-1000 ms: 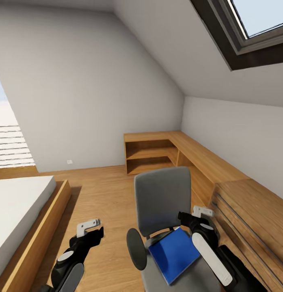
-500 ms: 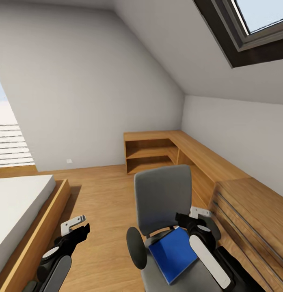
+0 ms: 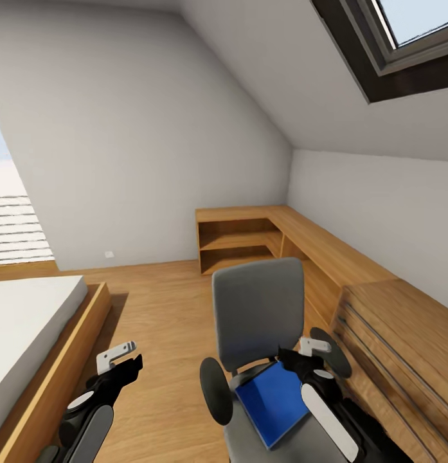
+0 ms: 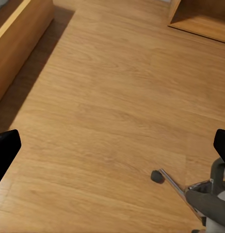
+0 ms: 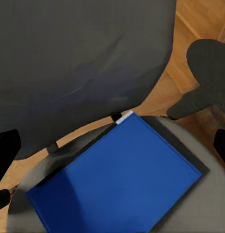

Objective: In the bedroom, organize the workspace by keeping the computer under the desk, ensuring the monitor is on the desk, placing the keyboard on the desk next to the monitor, placing the mouse on the desk next to the keyboard, moving the folder from the swivel chair onto the desk next to the mouse, stacking the notebook on top of the folder with the pen on top of the notebook, and positioning the swivel chair next to the desk.

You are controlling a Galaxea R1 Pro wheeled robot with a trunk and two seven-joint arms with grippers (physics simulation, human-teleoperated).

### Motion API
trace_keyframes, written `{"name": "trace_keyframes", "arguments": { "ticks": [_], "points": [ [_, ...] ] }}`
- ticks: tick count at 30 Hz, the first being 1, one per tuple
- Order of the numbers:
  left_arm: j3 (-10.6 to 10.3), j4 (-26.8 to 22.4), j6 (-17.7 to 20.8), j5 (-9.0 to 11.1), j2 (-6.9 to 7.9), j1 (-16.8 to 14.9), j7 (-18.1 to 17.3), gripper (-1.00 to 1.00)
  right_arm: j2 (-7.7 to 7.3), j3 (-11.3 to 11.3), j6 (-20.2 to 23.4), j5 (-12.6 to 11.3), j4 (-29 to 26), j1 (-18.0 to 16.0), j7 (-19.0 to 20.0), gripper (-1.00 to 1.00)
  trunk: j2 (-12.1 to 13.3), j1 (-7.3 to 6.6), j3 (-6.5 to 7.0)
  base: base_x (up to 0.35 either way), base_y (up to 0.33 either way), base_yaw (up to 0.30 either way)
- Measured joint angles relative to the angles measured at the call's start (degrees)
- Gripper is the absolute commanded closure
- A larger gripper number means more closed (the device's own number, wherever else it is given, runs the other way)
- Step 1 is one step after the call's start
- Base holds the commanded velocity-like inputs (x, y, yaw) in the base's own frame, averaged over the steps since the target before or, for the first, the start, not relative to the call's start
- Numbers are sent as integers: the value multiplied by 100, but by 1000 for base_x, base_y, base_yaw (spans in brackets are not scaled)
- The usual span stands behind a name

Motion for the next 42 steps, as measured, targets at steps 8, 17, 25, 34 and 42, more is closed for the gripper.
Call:
{"name": "trace_keyframes", "arguments": {
  "ticks": [8, 17, 25, 34, 42],
  "points": [
    [7, -1, -9, 0, 0, -2, 0, -100, 416, -24, -934, 1794, 1471, -13, 1679, -100, -321, 176, -144, 0, 0, 0],
    [7, -6, -11, 0, 0, 0, 0, -100, 635, -45, -1288, 2051, 2283, -53, 2287, -100, -683, 373, -305, 0, 0, 0],
    [7, -9, -18, 0, 0, -2, 0, -100, 641, -62, -1303, 2051, 2304, -55, 2323, -100, -1004, 549, -449, 0, 0, 0],
    [6, -9, -18, 0, 0, -1, 0, -100, 631, -71, -1296, 2036, 2250, -55, 2327, -100, -1365, 747, -611, 0, 0, 0],
    [-1, -9, -18, 7, 0, 0, 0, -100, 503, -1063, 788, 1506, -43, 20, 2191, -100, -1686, 923, -755, 0, 0, 0]
  ]
}}
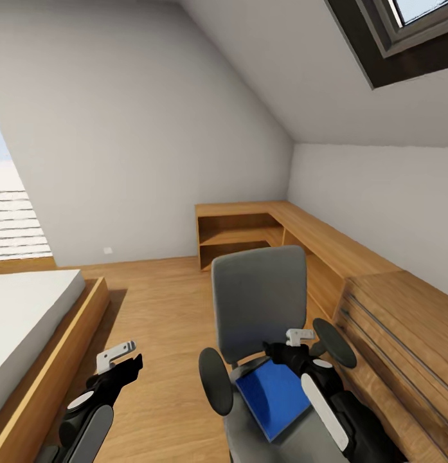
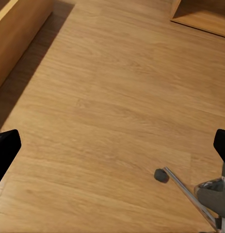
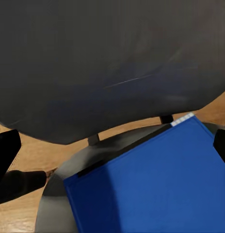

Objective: In the bedroom, organize the workspace by keeping the computer under the desk, ensuring the monitor is on the desk, placing the keyboard on the desk next to the monitor, placing the mouse on the desk next to the keyboard, moving the folder from the swivel chair onto the desk next to the mouse, stacking the notebook on top of the folder with the pen on top of the notebook, and positioning the swivel chair next to the desk.

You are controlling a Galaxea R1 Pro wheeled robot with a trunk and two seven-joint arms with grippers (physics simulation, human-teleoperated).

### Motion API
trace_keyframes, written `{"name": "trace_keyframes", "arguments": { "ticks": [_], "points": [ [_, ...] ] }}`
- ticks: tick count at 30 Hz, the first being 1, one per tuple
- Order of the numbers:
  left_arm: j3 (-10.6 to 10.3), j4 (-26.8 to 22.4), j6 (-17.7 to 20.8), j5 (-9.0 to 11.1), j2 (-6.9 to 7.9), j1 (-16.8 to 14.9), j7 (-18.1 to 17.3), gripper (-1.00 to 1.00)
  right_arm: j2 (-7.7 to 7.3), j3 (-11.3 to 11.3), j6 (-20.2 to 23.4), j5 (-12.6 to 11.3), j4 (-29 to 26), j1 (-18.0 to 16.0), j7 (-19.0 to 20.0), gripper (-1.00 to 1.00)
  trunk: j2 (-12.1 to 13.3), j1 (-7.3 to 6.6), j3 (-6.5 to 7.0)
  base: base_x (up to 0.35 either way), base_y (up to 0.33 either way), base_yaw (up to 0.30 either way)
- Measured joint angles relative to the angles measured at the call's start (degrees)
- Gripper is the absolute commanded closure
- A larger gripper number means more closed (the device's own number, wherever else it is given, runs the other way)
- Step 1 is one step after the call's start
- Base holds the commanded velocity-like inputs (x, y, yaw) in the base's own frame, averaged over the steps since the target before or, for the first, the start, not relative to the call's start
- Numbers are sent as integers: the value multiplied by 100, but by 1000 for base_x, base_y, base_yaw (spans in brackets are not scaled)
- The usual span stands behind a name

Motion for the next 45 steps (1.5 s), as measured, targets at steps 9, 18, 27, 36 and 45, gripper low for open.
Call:
{"name": "trace_keyframes", "arguments": {
  "ticks": [9, 18, 27, 36, 45],
  "points": [
    [-1, 0, 0, 1, 0, 0, 0, -100, 9, -60, 84, -41, -112, 20, -6, -100, -361, 198, -162, 0, 0, 0],
    [-1, 0, 0, 0, 0, 0, 0, -100, 17, -61, 85, -48, -196, 21, -6, -100, -722, 396, -323, 0, 0, 0],
    [-1, 0, 0, 1, 0, -1, 0, -100, 24, -61, 86, -32, -232, 21, -6, -100, -1083, 593, -485, 0, 0, 0],
    [-1, 0, 0, 1, 0, 0, 0, -100, 24, -61, 85, -21, -220, 21, -6, -100, -1444, 791, -647, 0, 0, 0],
    [-1, 0, 0, 1, 0, 0, 0, -100, 24, -60, 80, -13, -200, 21, -6, -100, -1805, 989, -808, 0, 0, 0]
  ]
}}
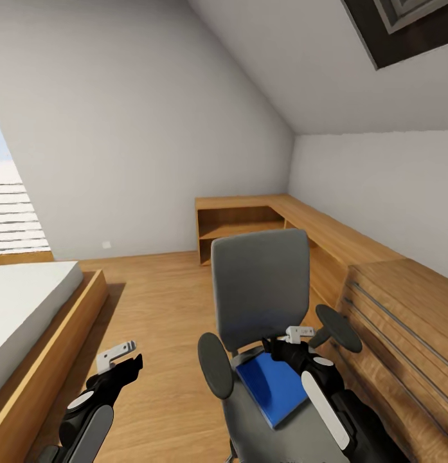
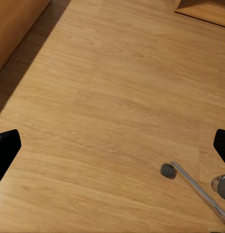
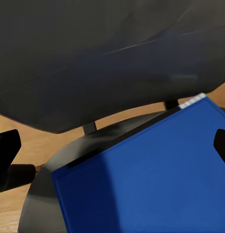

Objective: In the bedroom, organize the workspace by keeping the computer under the desk, ensuring the monitor is on the desk, placing the keyboard on the desk next to the monitor, placing the mouse on the desk next to the keyboard, moving the folder from the swivel chair onto the desk next to the mouse, stacking the notebook on top of the folder with the pen on top of the notebook, and positioning the swivel chair next to the desk.

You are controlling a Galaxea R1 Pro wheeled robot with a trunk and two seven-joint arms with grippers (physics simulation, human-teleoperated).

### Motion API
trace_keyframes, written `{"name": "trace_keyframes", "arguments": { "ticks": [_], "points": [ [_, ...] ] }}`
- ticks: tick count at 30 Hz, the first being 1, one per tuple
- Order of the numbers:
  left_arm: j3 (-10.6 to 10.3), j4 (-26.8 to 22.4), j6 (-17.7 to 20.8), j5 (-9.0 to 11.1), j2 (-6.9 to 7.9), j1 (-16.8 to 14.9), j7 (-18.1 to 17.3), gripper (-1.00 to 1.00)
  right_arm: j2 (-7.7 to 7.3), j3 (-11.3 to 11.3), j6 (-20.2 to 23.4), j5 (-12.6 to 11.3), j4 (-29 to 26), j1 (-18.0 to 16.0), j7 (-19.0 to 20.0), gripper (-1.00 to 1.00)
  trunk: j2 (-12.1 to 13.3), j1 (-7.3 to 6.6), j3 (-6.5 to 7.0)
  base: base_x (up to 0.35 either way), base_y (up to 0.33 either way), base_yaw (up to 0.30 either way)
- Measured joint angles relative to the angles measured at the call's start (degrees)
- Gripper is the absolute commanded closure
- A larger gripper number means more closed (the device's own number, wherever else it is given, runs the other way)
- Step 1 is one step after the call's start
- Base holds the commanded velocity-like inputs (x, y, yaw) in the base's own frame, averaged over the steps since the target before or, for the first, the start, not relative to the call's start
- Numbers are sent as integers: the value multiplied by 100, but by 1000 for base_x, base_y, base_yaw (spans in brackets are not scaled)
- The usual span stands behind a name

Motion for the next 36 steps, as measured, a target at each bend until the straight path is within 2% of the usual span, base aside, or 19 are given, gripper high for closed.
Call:
{"name": "trace_keyframes", "arguments": {
  "ticks": [36],
  "points": [
    [0, 0, 0, 0, 0, -1, 0, -100, 18, 10, -39, 18, 156, 0, 0, -100, -1444, 791, -646, 0, 0, 0]
  ]
}}
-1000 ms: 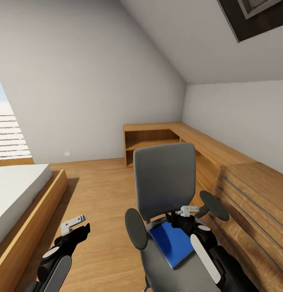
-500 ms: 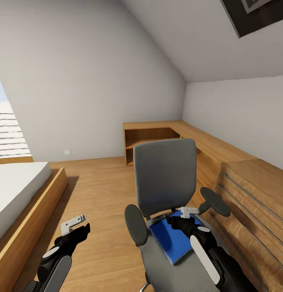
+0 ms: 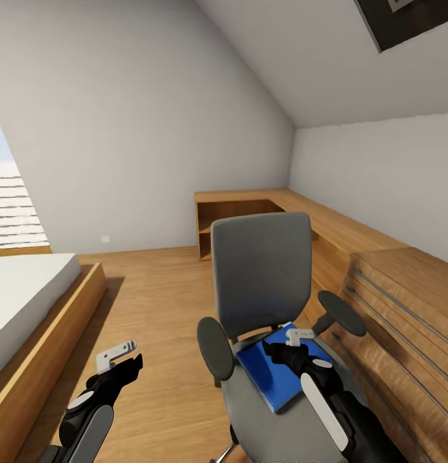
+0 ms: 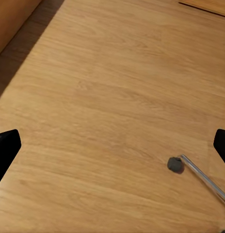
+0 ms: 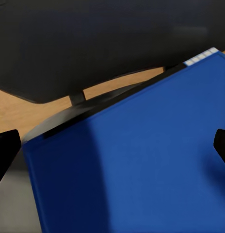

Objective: In the bedroom, organize the workspace by keeping the computer under the desk, ensuring the monitor is on the desk, placing the keyboard on the desk next to the monitor, placing the mouse on the desk next to the keyboard, moving the folder from the swivel chair onto the desk next to the mouse, stacking the notebook on top of the folder with the pen on top of the notebook, and positioning the swivel chair next to the desk.

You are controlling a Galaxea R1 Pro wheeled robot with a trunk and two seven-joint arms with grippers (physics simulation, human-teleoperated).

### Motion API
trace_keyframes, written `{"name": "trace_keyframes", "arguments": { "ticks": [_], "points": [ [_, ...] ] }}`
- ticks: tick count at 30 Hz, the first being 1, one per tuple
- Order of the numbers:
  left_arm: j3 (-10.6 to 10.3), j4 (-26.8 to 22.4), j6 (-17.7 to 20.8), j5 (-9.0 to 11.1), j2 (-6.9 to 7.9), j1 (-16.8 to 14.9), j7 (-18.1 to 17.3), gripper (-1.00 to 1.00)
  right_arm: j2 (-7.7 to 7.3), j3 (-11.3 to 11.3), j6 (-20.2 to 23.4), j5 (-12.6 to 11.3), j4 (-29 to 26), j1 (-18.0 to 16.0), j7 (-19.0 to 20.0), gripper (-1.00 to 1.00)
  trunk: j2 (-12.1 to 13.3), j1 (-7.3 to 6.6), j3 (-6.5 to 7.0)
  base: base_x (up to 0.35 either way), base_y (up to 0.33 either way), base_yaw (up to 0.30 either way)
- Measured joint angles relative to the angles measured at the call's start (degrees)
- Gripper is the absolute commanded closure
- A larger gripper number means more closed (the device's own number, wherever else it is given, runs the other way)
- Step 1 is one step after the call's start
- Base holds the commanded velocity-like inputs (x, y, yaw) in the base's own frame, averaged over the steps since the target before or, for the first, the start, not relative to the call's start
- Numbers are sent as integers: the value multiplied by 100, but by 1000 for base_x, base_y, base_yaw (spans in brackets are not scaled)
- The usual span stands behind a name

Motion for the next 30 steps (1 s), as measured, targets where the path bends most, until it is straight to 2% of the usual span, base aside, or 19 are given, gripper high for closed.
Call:
{"name": "trace_keyframes", "arguments": {
  "ticks": [30],
  "points": [
    [-9, 0, 0, 0, -9, -1, 4, -100, 0, 23, 7, 9, 78, 0, 0, -100, -1203, 659, -539, 0, 0, 0]
  ]
}}
